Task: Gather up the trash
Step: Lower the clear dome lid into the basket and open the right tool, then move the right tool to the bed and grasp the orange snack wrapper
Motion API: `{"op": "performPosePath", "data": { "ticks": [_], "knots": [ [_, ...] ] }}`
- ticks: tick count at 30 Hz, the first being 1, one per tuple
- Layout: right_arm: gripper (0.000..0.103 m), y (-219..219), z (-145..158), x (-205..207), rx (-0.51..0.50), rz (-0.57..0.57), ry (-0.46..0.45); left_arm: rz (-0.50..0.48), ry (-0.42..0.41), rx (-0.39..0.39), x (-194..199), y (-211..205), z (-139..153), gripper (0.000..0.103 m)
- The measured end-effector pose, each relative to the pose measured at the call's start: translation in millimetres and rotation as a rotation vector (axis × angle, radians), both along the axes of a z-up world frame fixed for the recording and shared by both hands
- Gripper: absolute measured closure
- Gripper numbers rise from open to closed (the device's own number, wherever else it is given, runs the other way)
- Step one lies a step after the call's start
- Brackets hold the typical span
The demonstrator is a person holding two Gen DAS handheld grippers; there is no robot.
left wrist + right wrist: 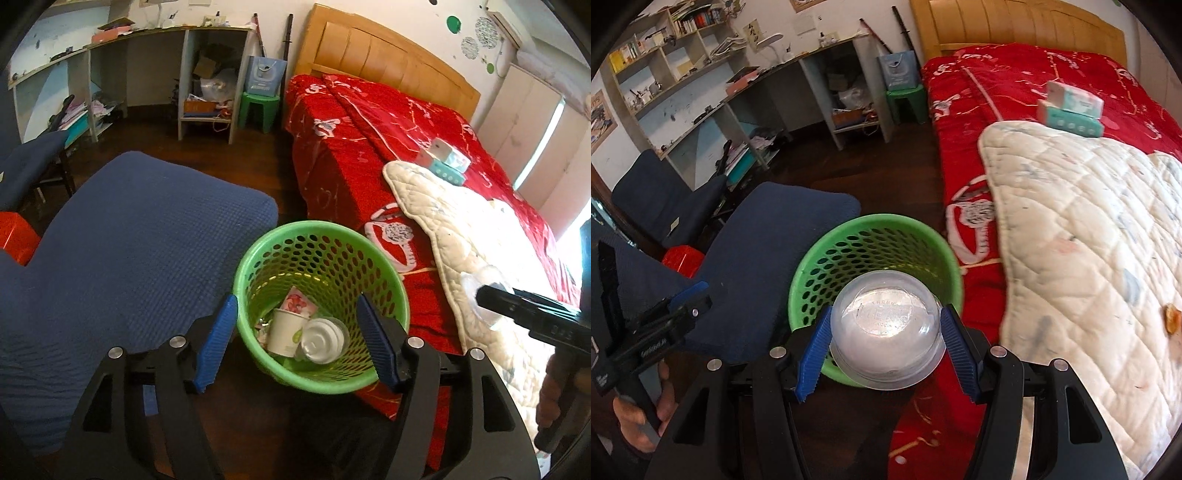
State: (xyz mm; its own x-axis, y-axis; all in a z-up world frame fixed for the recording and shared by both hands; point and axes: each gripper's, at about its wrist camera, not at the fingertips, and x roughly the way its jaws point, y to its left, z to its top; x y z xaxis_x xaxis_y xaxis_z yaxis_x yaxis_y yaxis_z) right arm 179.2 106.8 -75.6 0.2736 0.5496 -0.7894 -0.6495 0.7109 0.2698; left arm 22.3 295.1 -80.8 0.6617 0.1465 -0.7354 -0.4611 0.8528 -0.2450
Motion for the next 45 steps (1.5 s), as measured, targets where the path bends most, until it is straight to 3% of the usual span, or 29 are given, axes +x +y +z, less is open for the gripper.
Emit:
{"op": "performPosePath", "data": {
  "ticks": [4,7,10,17,30,45],
  "knots": [
    [0.045,18,-4,2,0.011,0.005,0.014,0.008,0.000,0.002,-4,4,0,0.037],
    [0.037,24,-6,3,0.040,0.004,0.035,0.017,0.006,0.010,-5,4,-1,0.036],
    [0.035,26,-4,3,0.058,-0.003,0.041,0.020,0.005,0.012,-8,5,-2,0.035],
    [0.031,3,-1,3,0.045,-0.026,0.024,-0.009,0.001,0.034,-5,-6,0,0.035],
    [0.025,-108,1,19,-0.005,-0.201,-0.030,-0.107,-0.015,0.036,20,-48,9,0.033],
    [0.012,-289,0,86,-0.092,-0.551,-0.064,-0.244,0.001,0.026,57,-115,10,0.029]
  ]
}}
